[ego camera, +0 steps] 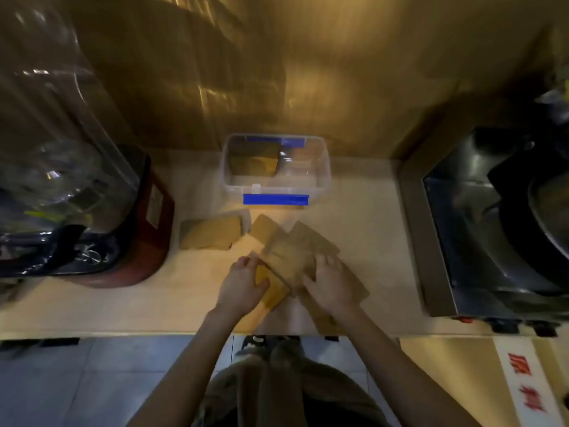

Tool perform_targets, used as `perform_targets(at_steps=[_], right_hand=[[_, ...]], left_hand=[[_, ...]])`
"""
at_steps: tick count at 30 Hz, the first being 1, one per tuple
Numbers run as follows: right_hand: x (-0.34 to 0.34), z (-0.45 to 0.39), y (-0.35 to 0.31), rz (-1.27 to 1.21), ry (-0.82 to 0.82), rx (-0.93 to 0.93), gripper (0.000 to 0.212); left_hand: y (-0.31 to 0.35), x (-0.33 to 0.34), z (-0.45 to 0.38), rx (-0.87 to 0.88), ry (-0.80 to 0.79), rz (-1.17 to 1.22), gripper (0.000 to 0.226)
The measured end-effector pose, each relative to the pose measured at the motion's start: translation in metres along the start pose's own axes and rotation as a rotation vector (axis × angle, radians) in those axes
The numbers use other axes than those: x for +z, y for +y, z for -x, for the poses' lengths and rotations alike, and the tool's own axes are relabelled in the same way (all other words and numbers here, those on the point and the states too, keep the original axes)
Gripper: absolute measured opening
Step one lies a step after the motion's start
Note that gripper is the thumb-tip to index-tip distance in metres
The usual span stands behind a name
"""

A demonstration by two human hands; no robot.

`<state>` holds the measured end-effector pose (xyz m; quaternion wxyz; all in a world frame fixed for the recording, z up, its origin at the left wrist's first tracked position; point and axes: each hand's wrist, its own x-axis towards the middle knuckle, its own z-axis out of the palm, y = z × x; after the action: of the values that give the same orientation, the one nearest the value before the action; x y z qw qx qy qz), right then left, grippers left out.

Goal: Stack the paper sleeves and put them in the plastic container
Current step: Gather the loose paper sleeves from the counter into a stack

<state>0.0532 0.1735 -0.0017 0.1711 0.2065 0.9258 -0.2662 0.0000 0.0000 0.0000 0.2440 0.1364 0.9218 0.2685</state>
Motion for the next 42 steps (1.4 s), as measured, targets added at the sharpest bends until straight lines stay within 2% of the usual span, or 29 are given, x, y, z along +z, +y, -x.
perform_targets(at_steps=[2, 5, 12, 17, 28, 33, 38, 40, 42], right_hand=[[0.008, 0.002, 0.001, 0.06, -0.001, -0.006, 0.051], [0.023, 0.004, 0.003, 0.025, 0.042, -0.026, 0.056], [0.036, -0.001, -0.001, 0.137, 0.012, 0.025, 0.061], [0.038, -0.002, -0.001, 0.168, 0.037, 0.026, 0.058], [0.034, -0.008, -0.012, 0.002, 0.091, 0.131, 0.061], [0.025, -0.008, -0.014, -0.227, 0.212, 0.042, 0.053], [0.007, -0.003, -0.018, -0.44, 0.263, -0.031, 0.037], [-0.001, 0.004, -0.024, -0.599, 0.276, -0.018, 0.032], [-0.005, 0.011, -0.03, -0.884, 0.212, 0.018, 0.029]], left_hand=[[-0.007, 0.01, 0.002, -0.043, -0.06, -0.091, 0.058], [-0.019, 0.029, 0.009, -0.049, -0.084, -0.157, 0.072], [-0.033, 0.045, 0.015, -0.034, -0.209, -0.273, 0.08], [-0.035, 0.039, 0.011, -0.042, -0.268, -0.261, 0.085], [-0.034, 0.026, 0.0, -0.065, -0.333, -0.227, 0.077], [-0.035, 0.029, 0.001, -0.072, -0.333, -0.22, 0.077], [-0.028, 0.019, -0.003, -0.109, -0.348, -0.007, 0.086], [-0.02, 0.01, -0.001, -0.116, -0.293, 0.203, 0.094], [-0.007, -0.003, 0.007, -0.138, -0.202, 0.532, 0.077]])
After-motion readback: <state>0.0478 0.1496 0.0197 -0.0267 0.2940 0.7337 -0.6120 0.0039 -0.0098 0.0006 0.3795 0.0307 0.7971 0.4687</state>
